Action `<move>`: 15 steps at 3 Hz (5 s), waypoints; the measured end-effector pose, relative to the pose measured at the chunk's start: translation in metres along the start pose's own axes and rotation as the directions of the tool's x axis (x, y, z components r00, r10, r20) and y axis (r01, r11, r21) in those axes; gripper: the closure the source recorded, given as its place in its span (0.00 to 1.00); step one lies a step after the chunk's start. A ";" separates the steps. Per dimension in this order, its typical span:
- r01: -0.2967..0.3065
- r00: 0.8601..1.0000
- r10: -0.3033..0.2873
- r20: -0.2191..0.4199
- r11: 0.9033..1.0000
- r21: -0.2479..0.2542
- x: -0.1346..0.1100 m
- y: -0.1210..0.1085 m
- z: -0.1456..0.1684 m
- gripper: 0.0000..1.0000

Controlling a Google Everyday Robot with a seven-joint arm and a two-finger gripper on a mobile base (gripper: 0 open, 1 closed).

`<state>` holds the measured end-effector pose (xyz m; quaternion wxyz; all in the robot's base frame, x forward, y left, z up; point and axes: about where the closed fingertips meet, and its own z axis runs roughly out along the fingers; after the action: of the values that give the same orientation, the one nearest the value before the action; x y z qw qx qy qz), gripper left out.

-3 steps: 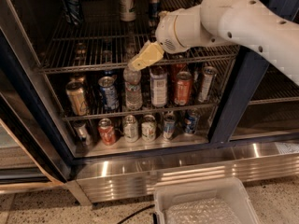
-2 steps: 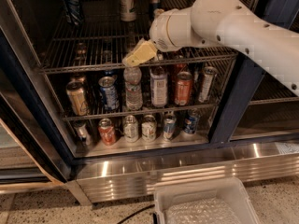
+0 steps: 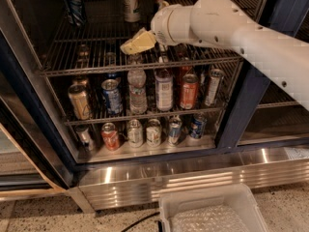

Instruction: Pick 7up can from top shelf of fridge

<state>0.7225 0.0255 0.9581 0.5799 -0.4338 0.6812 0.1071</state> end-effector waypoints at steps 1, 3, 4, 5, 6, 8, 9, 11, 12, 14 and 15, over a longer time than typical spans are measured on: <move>-0.045 0.999 0.045 0.004 0.999 0.011 -0.012 -0.005 0.042 0.00; -0.030 0.999 0.030 0.025 0.999 0.028 -0.017 -0.003 0.055 0.00; -0.039 0.998 0.035 0.053 0.996 0.076 -0.022 -0.010 0.068 0.00; -0.056 0.997 0.049 0.064 0.992 0.117 -0.025 -0.020 0.075 0.00; -0.118 0.991 0.108 0.077 0.983 0.141 -0.024 -0.032 0.081 0.00; -0.281 0.954 0.260 0.147 0.949 0.144 -0.033 -0.043 0.095 0.00; -0.346 0.932 0.322 0.166 0.928 0.141 -0.033 -0.043 0.099 0.00; -0.366 0.926 0.335 0.173 0.910 0.194 -0.025 -0.055 0.099 0.00; -0.364 0.927 0.334 0.173 0.910 0.197 -0.025 -0.057 0.099 0.00; -0.364 0.927 0.334 0.173 0.910 0.197 -0.025 -0.056 0.099 0.25; -0.364 0.927 0.334 0.173 0.910 0.197 -0.025 -0.056 0.099 0.26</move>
Offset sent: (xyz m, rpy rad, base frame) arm 0.0532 0.0450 0.0054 0.0151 -0.0071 -0.0152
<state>0.8305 0.0671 0.9700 0.6417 -0.2279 0.7145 0.1604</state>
